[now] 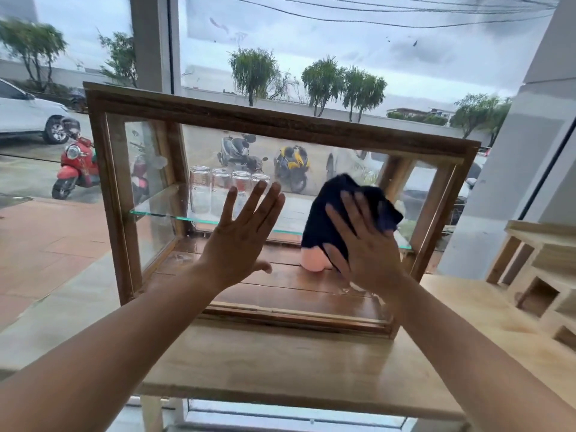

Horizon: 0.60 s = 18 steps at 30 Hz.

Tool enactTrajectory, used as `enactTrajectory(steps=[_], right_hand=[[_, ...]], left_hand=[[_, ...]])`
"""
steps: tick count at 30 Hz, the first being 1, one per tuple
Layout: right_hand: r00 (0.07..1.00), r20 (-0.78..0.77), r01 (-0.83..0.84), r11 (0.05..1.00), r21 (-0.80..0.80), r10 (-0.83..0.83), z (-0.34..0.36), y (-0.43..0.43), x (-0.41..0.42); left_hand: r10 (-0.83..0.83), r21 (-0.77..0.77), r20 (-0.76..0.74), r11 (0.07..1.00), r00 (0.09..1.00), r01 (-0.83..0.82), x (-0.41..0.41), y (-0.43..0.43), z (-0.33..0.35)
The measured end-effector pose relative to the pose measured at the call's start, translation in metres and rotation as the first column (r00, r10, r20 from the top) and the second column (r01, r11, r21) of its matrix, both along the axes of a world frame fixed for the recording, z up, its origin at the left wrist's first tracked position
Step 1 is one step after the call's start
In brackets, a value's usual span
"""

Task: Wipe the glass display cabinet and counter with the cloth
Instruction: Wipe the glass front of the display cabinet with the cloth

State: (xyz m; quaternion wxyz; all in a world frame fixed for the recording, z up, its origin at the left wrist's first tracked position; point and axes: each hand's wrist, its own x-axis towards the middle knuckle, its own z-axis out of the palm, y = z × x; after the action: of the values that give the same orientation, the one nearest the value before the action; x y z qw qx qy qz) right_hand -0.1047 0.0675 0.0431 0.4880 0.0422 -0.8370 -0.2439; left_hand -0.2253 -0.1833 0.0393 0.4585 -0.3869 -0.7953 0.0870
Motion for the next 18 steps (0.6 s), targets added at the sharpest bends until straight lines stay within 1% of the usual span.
enactTrajectory(steps=[1, 3, 5, 7, 8, 10, 12, 13, 14, 15, 16, 17, 18], right_hand=[[0.998, -0.061, 0.014, 0.997, -0.072, -0.018, 0.019, -0.007, -0.005], [0.990, -0.130, 0.034, 0.991, -0.127, -0.051, 0.038, -0.023, -0.015], [0.987, -0.147, 0.040, 0.992, -0.122, -0.058, 0.028, -0.034, -0.025], [0.993, -0.108, 0.034, 0.995, -0.089, -0.044, -0.005, -0.038, -0.031], [0.998, -0.062, 0.019, 0.999, -0.046, -0.022, -0.028, -0.037, -0.032], [0.996, 0.091, -0.031, 0.994, 0.107, 0.021, -0.076, -0.025, -0.026], [0.955, 0.296, -0.079, 0.957, 0.281, -0.008, -0.116, -0.001, -0.013], [0.922, 0.385, -0.099, 0.937, 0.334, -0.039, -0.126, 0.012, -0.006], [0.897, 0.439, -0.114, 0.926, 0.360, -0.061, -0.128, 0.023, 0.000], [0.891, 0.450, -0.119, 0.924, 0.364, -0.062, -0.122, 0.031, 0.005], [0.904, 0.425, -0.111, 0.933, 0.342, -0.048, -0.109, 0.036, 0.010], [0.932, 0.361, -0.088, 0.951, 0.295, -0.026, -0.089, 0.037, 0.013], [0.964, 0.265, -0.052, 0.970, 0.237, -0.013, -0.064, 0.035, 0.015]], left_hand=[[0.003, 0.002, 0.003, 1.000, 1.000, -0.003, 0.001, 0.003, -0.001], [0.010, 0.008, 0.007, 1.000, 1.000, -0.010, 0.002, 0.007, -0.003], [0.018, 0.007, 0.006, 1.000, 1.000, -0.018, 0.001, 0.008, -0.004], [0.013, 0.010, 0.003, 1.000, 1.000, -0.013, -0.001, 0.008, -0.005], [0.005, 0.017, 0.004, 1.000, 1.000, -0.005, -0.001, 0.008, -0.004], [-0.007, 0.028, 0.018, 1.000, 1.000, 0.007, 0.000, 0.008, -0.004], [-0.001, 0.022, 0.035, 1.000, 0.999, 0.000, 0.002, 0.008, -0.004], [0.005, 0.019, 0.039, 1.000, 0.999, -0.006, 0.003, 0.008, -0.004], [0.008, 0.020, 0.043, 1.000, 0.999, -0.009, 0.004, 0.008, -0.004], [0.009, 0.021, 0.045, 1.000, 0.999, -0.010, 0.004, 0.009, -0.004], [0.011, 0.021, 0.050, 1.000, 0.999, -0.012, 0.006, 0.009, -0.003], [0.014, 0.019, 0.057, 1.000, 0.998, -0.015, 0.007, 0.010, -0.003], [0.019, 0.018, 0.063, 1.000, 0.998, -0.020, 0.009, 0.010, -0.003]])
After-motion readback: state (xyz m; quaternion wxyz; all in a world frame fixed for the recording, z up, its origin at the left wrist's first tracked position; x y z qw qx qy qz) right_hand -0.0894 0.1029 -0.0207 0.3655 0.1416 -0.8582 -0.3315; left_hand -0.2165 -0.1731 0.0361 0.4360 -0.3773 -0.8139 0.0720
